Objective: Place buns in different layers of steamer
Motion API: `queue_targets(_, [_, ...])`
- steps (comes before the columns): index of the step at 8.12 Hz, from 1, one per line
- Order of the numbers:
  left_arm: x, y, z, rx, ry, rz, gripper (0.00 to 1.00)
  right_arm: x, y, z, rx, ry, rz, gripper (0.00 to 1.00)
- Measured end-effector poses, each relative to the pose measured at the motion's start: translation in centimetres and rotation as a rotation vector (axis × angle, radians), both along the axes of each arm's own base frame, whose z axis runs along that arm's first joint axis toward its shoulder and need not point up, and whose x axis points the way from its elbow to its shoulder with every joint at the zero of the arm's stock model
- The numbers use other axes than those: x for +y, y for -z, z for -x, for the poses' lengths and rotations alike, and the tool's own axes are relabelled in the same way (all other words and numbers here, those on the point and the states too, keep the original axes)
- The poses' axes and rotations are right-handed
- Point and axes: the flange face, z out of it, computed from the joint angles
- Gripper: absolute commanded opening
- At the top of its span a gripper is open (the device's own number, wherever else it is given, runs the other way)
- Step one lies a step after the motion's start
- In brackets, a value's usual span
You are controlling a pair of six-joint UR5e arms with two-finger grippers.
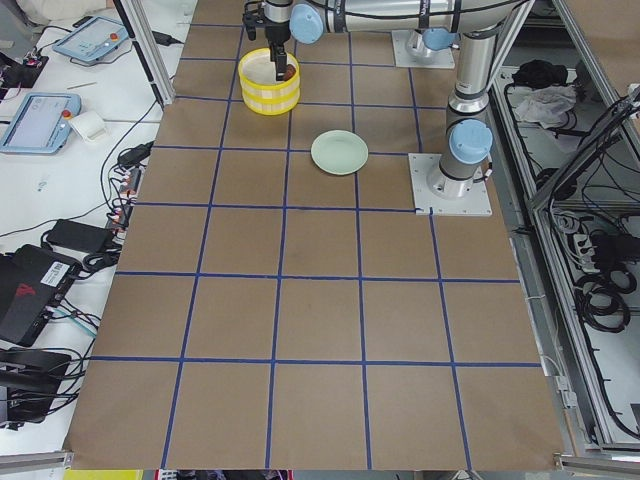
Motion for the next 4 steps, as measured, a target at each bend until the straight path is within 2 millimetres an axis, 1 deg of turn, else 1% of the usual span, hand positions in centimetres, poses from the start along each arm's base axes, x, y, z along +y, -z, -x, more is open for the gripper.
queue_targets(1, [1.0, -1.2, -1.8, -0.031, 0.021, -0.033, 1.0, 0.0, 0.0, 0.0, 0.001, 0.0, 0.0, 1.0])
queue_targets(2, [1.9, -2.2, -3.1, -0.046, 0.046, -0.061, 1.0, 0.0, 0.0, 0.0, 0.001, 0.0, 0.001, 1.0])
queue_targets(4, [3.6, -3.3, -4.3, -0.054, 0.111, -0.103, 1.0, 0.1, -0.2, 0.0, 0.001, -0.001, 0.005, 1.0])
